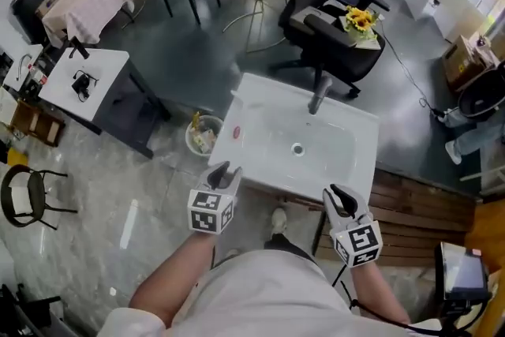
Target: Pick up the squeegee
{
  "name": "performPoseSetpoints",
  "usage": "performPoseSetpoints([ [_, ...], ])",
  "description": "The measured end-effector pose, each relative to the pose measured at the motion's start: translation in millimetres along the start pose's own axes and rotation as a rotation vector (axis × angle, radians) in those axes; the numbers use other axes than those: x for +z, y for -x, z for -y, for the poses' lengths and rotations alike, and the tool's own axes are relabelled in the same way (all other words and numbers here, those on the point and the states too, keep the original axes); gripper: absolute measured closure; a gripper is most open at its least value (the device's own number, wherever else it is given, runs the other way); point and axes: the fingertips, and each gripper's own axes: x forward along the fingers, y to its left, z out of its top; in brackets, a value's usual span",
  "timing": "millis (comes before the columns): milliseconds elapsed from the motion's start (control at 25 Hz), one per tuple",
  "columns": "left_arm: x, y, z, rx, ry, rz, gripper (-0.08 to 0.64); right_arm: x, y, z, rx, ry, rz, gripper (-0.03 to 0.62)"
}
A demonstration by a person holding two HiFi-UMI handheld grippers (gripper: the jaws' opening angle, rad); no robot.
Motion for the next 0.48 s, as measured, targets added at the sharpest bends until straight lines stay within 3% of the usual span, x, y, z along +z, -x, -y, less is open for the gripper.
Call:
performPoseSetpoints([
  [480, 6, -174, -72, 0.186, -0.025, -0.149, 0.396, -35, -40, 119, 0.076, -0.056, -0.116, 0.54],
])
